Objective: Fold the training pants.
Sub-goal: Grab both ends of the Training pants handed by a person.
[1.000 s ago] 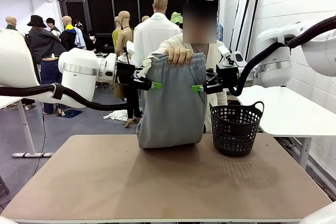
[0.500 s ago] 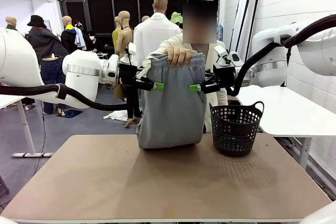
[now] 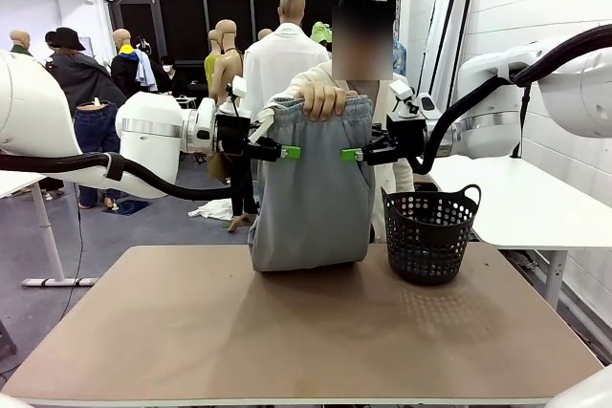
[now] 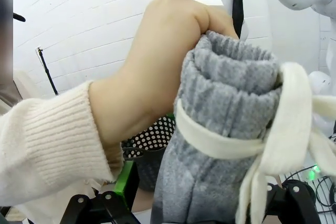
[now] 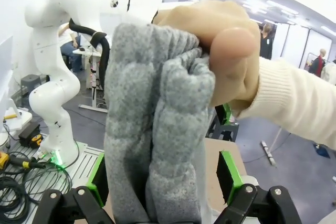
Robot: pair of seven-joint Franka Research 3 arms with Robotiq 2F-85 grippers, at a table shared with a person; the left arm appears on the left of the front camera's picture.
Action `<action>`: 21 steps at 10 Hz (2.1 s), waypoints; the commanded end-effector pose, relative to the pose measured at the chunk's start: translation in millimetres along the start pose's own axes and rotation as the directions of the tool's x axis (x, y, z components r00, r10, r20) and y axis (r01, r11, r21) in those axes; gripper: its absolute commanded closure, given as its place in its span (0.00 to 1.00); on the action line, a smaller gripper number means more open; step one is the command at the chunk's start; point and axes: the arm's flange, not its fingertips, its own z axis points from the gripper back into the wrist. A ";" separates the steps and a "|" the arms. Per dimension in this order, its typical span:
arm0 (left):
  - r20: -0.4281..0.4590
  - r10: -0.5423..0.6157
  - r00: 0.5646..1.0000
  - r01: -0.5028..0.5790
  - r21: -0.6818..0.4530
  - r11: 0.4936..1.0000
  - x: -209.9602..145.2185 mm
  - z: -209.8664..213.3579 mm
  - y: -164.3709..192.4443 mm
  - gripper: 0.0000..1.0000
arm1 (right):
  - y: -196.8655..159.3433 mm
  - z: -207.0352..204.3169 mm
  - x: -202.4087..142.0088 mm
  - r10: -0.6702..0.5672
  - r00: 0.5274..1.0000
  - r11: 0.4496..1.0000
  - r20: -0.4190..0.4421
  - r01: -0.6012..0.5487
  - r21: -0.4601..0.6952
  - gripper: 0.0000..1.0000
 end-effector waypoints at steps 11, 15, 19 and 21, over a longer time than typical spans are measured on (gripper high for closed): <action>0.113 -0.053 0.992 0.054 -0.001 0.999 2.8 -6.5 0.1 1.00 | -11.0 -7.7 4.7 -0.066 0.998 0.998 0.001 0.066 -0.009 1.00; 0.120 -0.045 0.992 0.045 0.000 0.999 1.0 -5.2 0.3 1.00 | -9.8 -8.7 4.4 -0.071 0.997 0.997 -0.001 0.071 0.025 1.00; 0.083 -0.027 0.996 0.028 -0.010 1.000 1.3 -7.5 3.0 1.00 | -4.6 -6.8 -0.1 -0.054 0.998 0.998 0.009 0.054 0.009 1.00; 0.083 -0.027 0.996 0.028 -0.010 1.000 1.3 -7.5 3.0 1.00 | -4.6 -6.8 -0.1 -0.054 0.998 0.998 0.009 0.054 0.009 1.00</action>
